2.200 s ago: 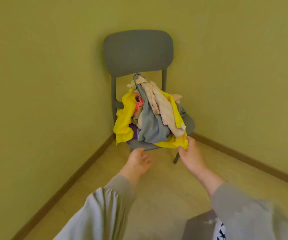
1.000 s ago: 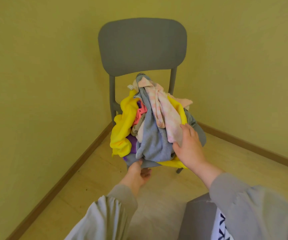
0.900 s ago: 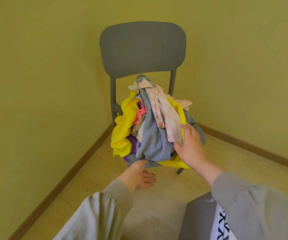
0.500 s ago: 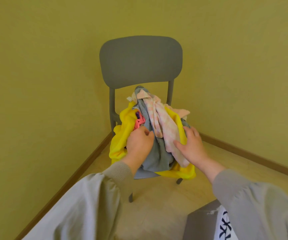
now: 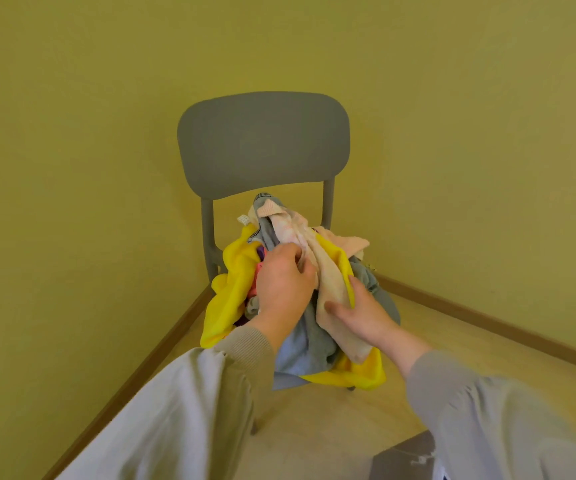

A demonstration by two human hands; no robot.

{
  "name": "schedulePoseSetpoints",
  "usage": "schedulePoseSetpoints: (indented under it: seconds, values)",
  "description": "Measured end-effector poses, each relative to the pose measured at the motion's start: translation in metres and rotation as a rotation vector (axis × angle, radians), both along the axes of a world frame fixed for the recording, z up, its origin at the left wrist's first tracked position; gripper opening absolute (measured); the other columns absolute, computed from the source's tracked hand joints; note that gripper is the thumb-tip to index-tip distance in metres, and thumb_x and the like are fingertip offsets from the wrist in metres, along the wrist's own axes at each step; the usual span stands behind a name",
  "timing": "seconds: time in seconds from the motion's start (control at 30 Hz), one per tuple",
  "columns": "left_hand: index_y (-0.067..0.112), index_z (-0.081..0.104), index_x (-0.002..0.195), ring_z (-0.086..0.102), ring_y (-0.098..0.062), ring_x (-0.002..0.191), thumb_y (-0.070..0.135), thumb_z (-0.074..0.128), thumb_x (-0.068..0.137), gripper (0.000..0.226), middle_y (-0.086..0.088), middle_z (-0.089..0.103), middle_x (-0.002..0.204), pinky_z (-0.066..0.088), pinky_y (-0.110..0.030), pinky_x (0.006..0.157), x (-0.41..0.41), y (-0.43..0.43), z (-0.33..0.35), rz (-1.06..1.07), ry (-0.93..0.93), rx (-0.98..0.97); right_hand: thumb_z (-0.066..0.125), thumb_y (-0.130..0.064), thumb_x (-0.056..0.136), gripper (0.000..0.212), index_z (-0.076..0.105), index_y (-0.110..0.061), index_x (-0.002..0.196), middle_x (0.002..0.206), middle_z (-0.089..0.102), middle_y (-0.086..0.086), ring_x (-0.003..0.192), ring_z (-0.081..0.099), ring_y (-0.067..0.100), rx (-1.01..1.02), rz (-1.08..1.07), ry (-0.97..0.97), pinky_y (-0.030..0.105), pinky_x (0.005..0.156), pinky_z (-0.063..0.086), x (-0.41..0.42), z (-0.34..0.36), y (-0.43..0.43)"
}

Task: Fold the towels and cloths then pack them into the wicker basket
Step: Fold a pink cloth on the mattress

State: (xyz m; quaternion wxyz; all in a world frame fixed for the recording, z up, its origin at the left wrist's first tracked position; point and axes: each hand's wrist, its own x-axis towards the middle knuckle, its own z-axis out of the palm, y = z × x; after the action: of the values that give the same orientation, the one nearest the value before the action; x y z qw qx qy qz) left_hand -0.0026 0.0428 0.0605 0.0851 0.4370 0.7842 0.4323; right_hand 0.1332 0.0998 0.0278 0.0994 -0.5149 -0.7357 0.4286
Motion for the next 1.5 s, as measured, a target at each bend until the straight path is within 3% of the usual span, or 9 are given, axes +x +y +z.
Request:
schedulePoseSetpoints:
  seconds: [0.17,0.4,0.67,0.83,1.0,1.1,1.2,1.37,1.5]
  values:
    - [0.015,0.05,0.087,0.046,-0.01,0.059,0.018,0.046,0.096,0.01,0.001,0.053,0.07,0.041,-0.029,0.054,0.0,0.0,0.039,-0.01,-0.189,0.244,0.054,-0.027,0.095,0.059,0.025,-0.016,0.145,0.14,0.044,0.004,0.124,0.044,0.02,-0.078,-0.054,0.096,0.02,0.085,0.031,0.006,0.012,0.002]
    - [0.01,0.046,0.083,0.038,-0.004,0.056,0.013,0.045,0.096,0.014,0.007,0.043,0.067,0.033,-0.014,0.05,0.004,-0.002,0.081,-0.017,-0.293,0.348,0.063,-0.044,0.076,0.069,0.041,-0.022,0.137,0.134,0.054,-0.004,0.118,0.053,0.018,-0.15,-0.058,0.174,0.034,0.097,0.043,0.004,0.03,0.007]
    - [0.011,0.057,0.102,0.052,0.0,0.073,0.014,0.043,0.099,0.015,0.007,0.059,0.083,0.041,-0.018,0.065,0.027,-0.012,0.125,-0.016,-0.317,0.417,0.058,-0.017,0.089,0.064,0.029,-0.024,0.146,0.146,0.037,0.005,0.134,0.038,0.022,-0.124,-0.024,0.283,0.037,0.106,0.035,0.001,0.095,-0.004]
    - [0.008,0.059,0.09,0.053,-0.009,0.074,0.014,0.049,0.096,0.013,0.002,0.06,0.079,0.041,-0.025,0.066,0.028,-0.024,0.153,-0.027,-0.213,0.45,0.047,-0.005,0.094,0.053,0.035,-0.02,0.144,0.148,0.038,0.008,0.135,0.039,0.02,0.076,-0.002,0.43,0.028,0.099,0.035,0.0,0.146,-0.011]
    - [0.009,0.062,0.103,0.054,-0.01,0.1,0.012,0.05,0.096,0.014,0.003,0.061,0.112,0.039,-0.021,0.085,0.03,-0.033,0.179,-0.064,-0.116,0.426,0.045,-0.005,0.097,0.047,0.04,-0.019,0.142,0.144,0.042,0.011,0.126,0.044,0.016,0.261,0.064,0.456,0.02,0.086,0.038,-0.002,0.199,-0.012]
    - [0.01,0.062,0.101,0.056,-0.016,0.097,0.013,0.049,0.097,0.014,0.001,0.064,0.1,0.045,-0.031,0.085,0.034,-0.04,0.189,-0.084,-0.123,0.403,0.043,-0.006,0.098,0.047,0.038,-0.021,0.143,0.144,0.04,0.009,0.117,0.048,0.017,0.31,0.1,0.431,0.016,0.084,0.036,-0.001,0.219,-0.014]
    - [0.011,0.061,0.094,0.054,-0.012,0.08,0.013,0.049,0.097,0.012,0.003,0.06,0.083,0.044,-0.025,0.072,0.039,-0.047,0.194,-0.106,-0.125,0.402,0.041,-0.003,0.098,0.047,0.042,-0.023,0.14,0.134,0.049,0.009,0.107,0.057,0.03,0.325,0.087,0.425,0.008,0.063,0.04,0.0,0.228,-0.014]
    - [0.013,0.06,0.088,0.049,-0.002,0.07,0.008,0.049,0.095,0.014,0.008,0.057,0.076,0.037,-0.007,0.058,0.048,-0.052,0.205,-0.154,-0.138,0.426,0.034,0.007,0.095,0.052,0.048,-0.02,0.137,0.08,0.042,-0.013,0.063,0.034,-0.003,0.269,0.08,0.355,0.004,0.04,0.032,0.007,0.231,-0.013]
    - [0.011,0.06,0.087,0.048,-0.001,0.065,0.006,0.047,0.096,0.017,0.009,0.056,0.074,0.036,-0.007,0.055,0.055,-0.055,0.219,-0.175,-0.208,0.442,0.037,0.011,0.091,0.052,0.053,-0.018,0.131,0.12,0.056,0.004,0.11,0.051,0.017,0.269,0.062,0.293,0.016,0.071,0.04,0.02,0.237,-0.018]
